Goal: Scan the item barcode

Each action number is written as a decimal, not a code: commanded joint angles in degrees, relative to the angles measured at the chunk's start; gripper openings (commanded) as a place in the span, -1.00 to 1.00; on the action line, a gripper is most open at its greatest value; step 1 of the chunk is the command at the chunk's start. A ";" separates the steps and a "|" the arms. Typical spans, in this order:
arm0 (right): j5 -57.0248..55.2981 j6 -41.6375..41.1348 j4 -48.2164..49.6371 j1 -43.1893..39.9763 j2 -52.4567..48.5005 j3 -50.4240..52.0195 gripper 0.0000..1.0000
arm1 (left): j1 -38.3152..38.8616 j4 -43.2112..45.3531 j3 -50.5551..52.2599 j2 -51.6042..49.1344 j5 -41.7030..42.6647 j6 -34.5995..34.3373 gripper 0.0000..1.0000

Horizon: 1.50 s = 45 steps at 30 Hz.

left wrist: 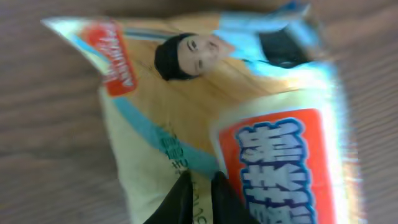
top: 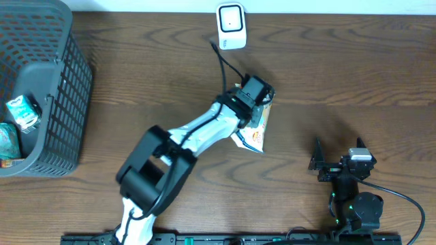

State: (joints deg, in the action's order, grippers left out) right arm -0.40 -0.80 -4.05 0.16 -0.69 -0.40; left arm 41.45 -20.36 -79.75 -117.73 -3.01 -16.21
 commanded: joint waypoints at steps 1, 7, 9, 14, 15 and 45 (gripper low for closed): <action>0.09 -0.22 -0.24 -0.44 0.28 0.09 0.99 | 0.42 -1.68 -0.87 -2.29 0.79 1.36 -0.76; 0.09 -0.22 -0.24 -0.44 0.28 0.09 0.98 | -0.20 -1.81 -1.46 3.67 -1.31 6.80 -0.76; 0.09 -0.24 -0.24 -0.44 0.28 0.09 0.99 | -0.33 -1.77 -1.49 8.39 -5.77 6.78 -0.76; 0.09 -0.22 -0.24 -0.44 0.28 0.09 0.98 | -0.44 -1.90 -1.49 18.03 -9.49 6.73 -0.76; 0.09 -0.22 -0.24 -0.44 0.28 0.09 0.99 | -0.35 -2.14 -1.49 19.50 -9.44 6.58 -0.75; 0.09 -0.24 -0.26 -0.44 0.28 0.09 0.99 | -0.13 -3.17 -1.77 -1.95 -4.04 -3.89 -0.84</action>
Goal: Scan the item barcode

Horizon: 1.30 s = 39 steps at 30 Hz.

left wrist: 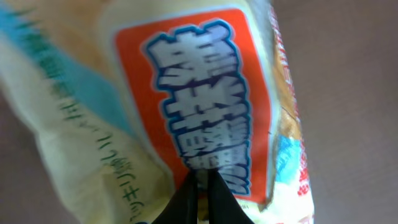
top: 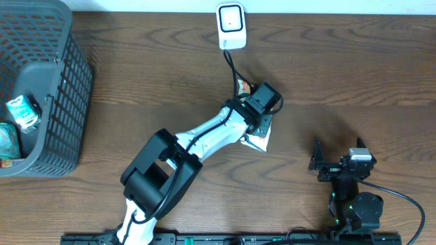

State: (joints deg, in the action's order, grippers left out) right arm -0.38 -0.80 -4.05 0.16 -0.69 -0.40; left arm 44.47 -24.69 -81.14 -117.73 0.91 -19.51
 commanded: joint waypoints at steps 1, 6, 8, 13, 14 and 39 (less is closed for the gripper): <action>0.07 -0.24 -0.24 -0.44 0.28 0.09 0.98 | -4.15 1.27 -0.87 -1.90 -8.07 -0.55 -0.84; 0.07 -0.22 -0.24 -0.44 0.28 0.09 0.99 | -9.31 0.52 -2.36 1.42 -4.44 -2.25 -0.85; 0.07 -0.24 -0.24 -0.44 0.28 0.09 0.98 | -10.08 0.57 -2.36 3.72 -2.03 -2.29 -0.85; 0.07 -0.24 -0.24 -0.44 0.28 0.09 0.98 | -9.22 0.59 -2.36 10.40 -1.33 -5.07 -0.85; 0.07 -0.22 -0.24 -0.44 0.28 0.09 0.98 | -9.01 0.59 -2.36 11.23 -1.36 -5.05 -0.85; 0.07 -0.22 -0.24 -0.44 0.28 0.09 0.99 | -7.69 5.49 -1.68 -2.97 -1.31 -7.98 -0.02</action>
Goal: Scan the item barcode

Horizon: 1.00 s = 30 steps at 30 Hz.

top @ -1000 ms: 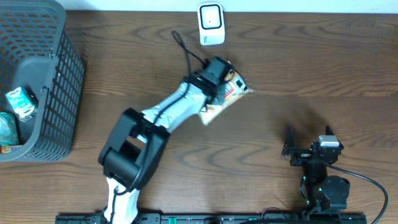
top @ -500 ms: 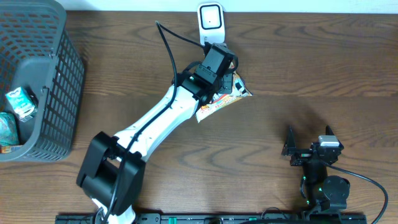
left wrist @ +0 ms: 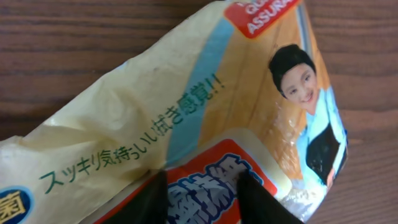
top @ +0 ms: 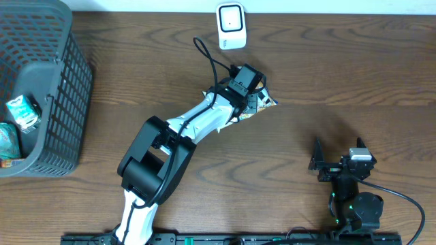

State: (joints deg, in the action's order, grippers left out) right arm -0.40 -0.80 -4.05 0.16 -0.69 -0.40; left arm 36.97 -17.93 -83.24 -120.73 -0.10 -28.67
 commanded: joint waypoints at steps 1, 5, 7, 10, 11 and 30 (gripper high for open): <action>0.09 -0.22 -0.24 -0.44 0.28 0.09 0.99 | -0.20 -1.25 0.39 1.07 -0.31 1.60 0.21; 0.09 -0.22 -0.24 -0.44 0.28 0.09 0.98 | -0.24 -1.25 0.39 7.21 -0.35 3.56 0.41; 0.09 -0.24 -0.24 -0.44 0.28 0.09 0.99 | -0.24 -1.25 0.39 10.82 -0.37 3.56 0.93; 0.09 -0.22 -0.24 -0.44 0.28 0.09 0.99 | -0.26 -2.05 0.39 14.38 -0.55 3.52 0.96; 0.09 -0.22 -0.24 -0.44 0.28 0.09 0.99 | -0.26 -2.80 0.39 14.93 -0.55 3.52 0.96; 0.09 -0.22 -0.24 -0.46 0.28 0.09 0.99 | -0.31 -12.90 1.73 -1.16 -2.78 -8.48 0.96</action>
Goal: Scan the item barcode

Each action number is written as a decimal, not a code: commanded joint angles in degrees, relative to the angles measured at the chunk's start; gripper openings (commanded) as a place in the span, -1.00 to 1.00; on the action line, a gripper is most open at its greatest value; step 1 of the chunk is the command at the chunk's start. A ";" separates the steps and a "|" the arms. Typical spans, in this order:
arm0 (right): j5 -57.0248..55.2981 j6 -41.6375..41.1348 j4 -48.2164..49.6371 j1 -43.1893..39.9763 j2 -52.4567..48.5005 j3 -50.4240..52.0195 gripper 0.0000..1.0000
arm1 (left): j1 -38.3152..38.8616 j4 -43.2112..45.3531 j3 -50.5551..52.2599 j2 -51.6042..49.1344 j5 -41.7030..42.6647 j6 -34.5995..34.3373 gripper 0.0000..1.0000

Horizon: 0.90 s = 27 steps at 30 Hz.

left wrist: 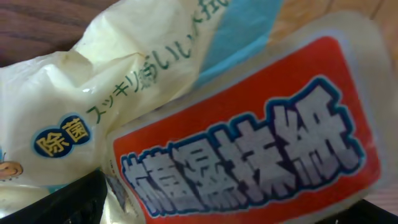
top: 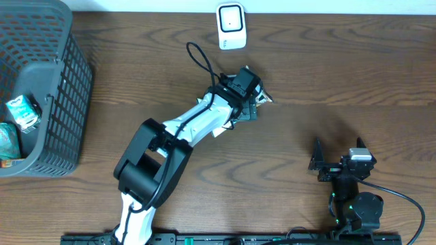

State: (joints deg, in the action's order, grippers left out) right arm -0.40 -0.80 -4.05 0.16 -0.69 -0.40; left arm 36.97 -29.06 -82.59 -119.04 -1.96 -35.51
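Observation:
The item is a pale yellow wet-wipe packet (left wrist: 186,81) with a red label with blue characters; it fills the left wrist view. My left gripper (left wrist: 236,194) is open right over it, one black finger at each lower corner. Overhead, the left gripper (top: 245,94) covers most of the packet (top: 263,99), which lies on the table below the white scanner (top: 231,26). No barcode shows. My right gripper (top: 338,160) rests at the near right with its fingers apart and nothing between them.
A dark mesh basket (top: 65,82) stands at the far left with a few packets (top: 22,112) inside. The left arm's cable (top: 201,58) loops between the scanner and the gripper. The wooden table (top: 354,75) stretches to the right.
My left gripper's fingers stand much wider apart and sit closer to the packet. The gripper and packet have shifted slightly left and toward the scanner. The right arm has not moved.
My left gripper was shut on the packet in the table's middle, below the scanner. It then held the packet a little farther right. A second ago the packet was further left, with the fingers apart over it. Now they are wide open, close over the label.

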 commanded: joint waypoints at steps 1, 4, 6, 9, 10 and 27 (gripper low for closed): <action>0.09 -0.24 -0.24 -0.46 0.28 0.09 0.99 | -0.37 -2.08 1.01 -2.49 -1.81 -1.57 0.96; 0.09 -0.24 -0.24 -0.44 0.28 0.09 0.99 | -0.70 -2.23 0.66 -0.92 -1.97 -0.96 0.95; 0.09 -0.24 -0.24 -0.44 0.28 0.09 0.98 | -0.87 -2.21 0.31 0.57 -2.01 -0.13 0.96; 0.09 -0.24 -0.26 -0.44 0.28 0.09 0.99 | -0.92 -2.12 -0.13 3.82 -2.51 -0.13 0.96; 0.09 -0.22 -0.26 -0.44 0.28 0.09 0.99 | -0.90 -1.95 -0.17 5.22 -3.06 -0.13 0.96; 0.09 -0.24 -0.24 -0.44 0.28 0.09 0.99 | -1.70 6.47 -0.13 15.56 -7.82 9.99 0.96</action>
State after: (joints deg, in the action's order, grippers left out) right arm -0.40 -0.80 -4.05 0.16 -0.69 -0.40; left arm 36.03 -22.92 -82.63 -102.13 -6.15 -28.05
